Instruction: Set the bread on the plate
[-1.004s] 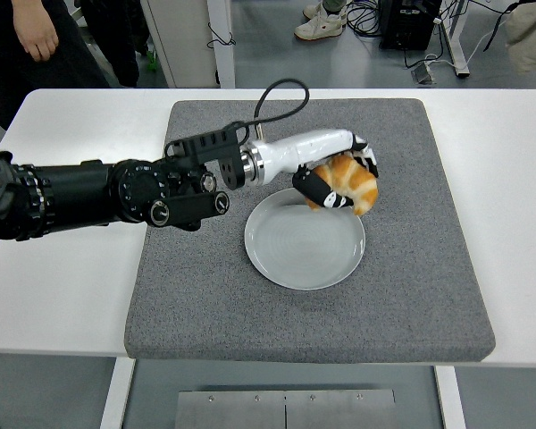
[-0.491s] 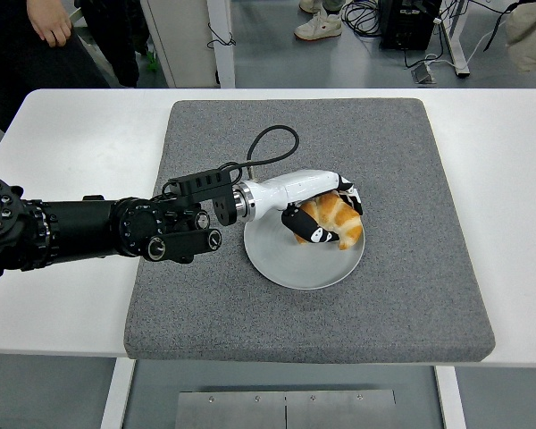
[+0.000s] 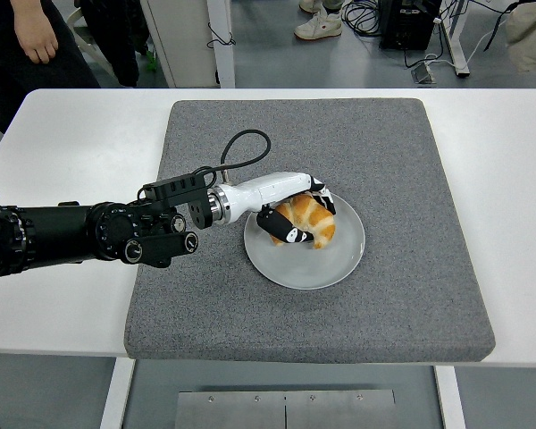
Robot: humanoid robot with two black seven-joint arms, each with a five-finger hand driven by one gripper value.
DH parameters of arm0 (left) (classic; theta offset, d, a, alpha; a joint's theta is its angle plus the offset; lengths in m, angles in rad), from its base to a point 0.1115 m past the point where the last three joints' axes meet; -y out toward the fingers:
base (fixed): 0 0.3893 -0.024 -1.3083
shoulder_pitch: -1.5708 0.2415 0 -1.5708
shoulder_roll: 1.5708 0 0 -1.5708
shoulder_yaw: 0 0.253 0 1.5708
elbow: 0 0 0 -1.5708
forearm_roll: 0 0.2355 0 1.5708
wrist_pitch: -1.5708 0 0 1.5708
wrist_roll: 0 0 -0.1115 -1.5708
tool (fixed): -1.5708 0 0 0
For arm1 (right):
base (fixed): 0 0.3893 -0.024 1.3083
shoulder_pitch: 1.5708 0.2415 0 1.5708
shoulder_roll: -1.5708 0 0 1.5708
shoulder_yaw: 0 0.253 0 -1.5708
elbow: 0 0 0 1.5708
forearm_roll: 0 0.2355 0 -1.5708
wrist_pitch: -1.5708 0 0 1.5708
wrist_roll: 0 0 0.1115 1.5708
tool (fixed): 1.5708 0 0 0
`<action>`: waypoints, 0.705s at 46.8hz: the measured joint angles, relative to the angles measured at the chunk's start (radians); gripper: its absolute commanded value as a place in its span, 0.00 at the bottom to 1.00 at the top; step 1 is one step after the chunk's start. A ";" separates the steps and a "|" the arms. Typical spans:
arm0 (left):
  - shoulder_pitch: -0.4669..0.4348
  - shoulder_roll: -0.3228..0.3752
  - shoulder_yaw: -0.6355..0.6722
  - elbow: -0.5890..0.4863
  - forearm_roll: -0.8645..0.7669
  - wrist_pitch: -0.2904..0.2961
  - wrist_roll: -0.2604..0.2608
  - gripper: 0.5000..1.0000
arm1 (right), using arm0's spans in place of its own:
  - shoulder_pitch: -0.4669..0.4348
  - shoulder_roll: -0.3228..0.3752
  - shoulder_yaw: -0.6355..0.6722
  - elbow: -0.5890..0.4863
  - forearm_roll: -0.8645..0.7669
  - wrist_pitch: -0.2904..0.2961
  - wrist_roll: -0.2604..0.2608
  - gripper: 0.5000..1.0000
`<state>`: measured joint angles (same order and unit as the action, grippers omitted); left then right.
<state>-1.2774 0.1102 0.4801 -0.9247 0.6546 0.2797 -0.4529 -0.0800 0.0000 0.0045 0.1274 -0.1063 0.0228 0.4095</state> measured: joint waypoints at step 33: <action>0.009 -0.009 -0.037 0.000 -0.015 -0.002 -0.001 0.50 | 0.000 0.000 0.000 0.000 0.000 0.000 0.000 1.00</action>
<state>-1.2680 0.1008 0.4434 -0.9246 0.6399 0.2781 -0.4542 -0.0798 0.0000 0.0045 0.1274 -0.1063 0.0230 0.4095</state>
